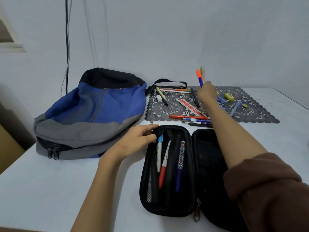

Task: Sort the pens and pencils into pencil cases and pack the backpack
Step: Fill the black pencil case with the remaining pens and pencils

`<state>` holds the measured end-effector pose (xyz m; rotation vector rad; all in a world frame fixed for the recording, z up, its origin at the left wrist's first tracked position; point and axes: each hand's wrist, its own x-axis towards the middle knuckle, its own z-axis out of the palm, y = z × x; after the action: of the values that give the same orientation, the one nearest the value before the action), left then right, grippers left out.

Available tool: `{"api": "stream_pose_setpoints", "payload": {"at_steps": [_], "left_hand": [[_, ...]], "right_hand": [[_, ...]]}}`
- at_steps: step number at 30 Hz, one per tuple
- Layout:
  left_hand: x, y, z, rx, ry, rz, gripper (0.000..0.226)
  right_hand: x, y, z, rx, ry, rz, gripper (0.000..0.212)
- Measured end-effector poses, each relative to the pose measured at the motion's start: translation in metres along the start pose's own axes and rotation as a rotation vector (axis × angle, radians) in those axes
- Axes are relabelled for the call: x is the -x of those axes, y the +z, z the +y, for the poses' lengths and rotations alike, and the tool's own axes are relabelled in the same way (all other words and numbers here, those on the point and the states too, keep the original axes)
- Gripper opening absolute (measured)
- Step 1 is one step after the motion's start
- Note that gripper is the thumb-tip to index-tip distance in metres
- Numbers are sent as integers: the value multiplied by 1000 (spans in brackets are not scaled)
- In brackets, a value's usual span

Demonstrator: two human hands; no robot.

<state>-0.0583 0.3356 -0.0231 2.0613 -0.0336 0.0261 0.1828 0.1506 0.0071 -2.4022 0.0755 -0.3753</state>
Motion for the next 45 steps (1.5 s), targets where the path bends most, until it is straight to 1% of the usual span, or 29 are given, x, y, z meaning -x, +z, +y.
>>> {"api": "stream_pose_setpoints", "payload": {"at_steps": [2,3,5,8,11,14,18,19,21,23,25,27,29,31,33,37,39,42,45], "left_hand": [[-1,-1,-1,0,4,-2,56],[-1,-1,-1,-2,2,1,55],[-1,-1,-1,-9,-2,1,64],[-1,-1,-2,-11,-6,-9,62],[-2,-2,-2,-17,-5,-13,69],[-2,-1,-3,-17,-2,-8,70],[-1,-1,-3,-10,10,-10,68],[-1,-1,-3,-12,7,-6,68],[0,-1,-1,-24,10,-4,65],[1,-1,-1,-5,28,8,49],[2,-1,-2,1,39,38,35],[2,-2,-3,-77,51,77,29],[4,-2,-1,-164,64,109,21],[5,-2,-1,-184,69,127,16],[4,-2,-3,-165,68,124,21],[3,-2,-5,-68,26,98,17],[2,-2,-5,-22,10,95,16],[1,-1,-7,66,1,78,16],[4,1,-6,73,3,90,17]], "right_hand": [[-3,1,2,30,-28,-9,36],[-3,3,3,78,-71,-31,37],[-4,9,3,202,-161,-114,39],[-1,16,5,356,-226,-199,44],[3,21,7,447,-235,-168,40],[1,22,10,427,-218,-145,41],[0,13,11,276,-199,-210,52],[0,9,10,223,-176,-223,52],[-2,1,7,80,-109,-217,44],[-3,-9,1,-173,-26,-246,33],[6,-24,-10,-504,49,-345,18],[22,-40,-24,-822,111,-468,7],[41,-49,-38,-1084,200,-584,7],[66,-51,-50,-1241,293,-678,12],[95,-48,-56,-1271,345,-741,17],[152,-37,-55,-1179,381,-809,24],[168,-30,-52,-1152,384,-803,19],[183,-22,-50,-1076,358,-757,2],[188,-23,-49,-1040,328,-728,16]]}}
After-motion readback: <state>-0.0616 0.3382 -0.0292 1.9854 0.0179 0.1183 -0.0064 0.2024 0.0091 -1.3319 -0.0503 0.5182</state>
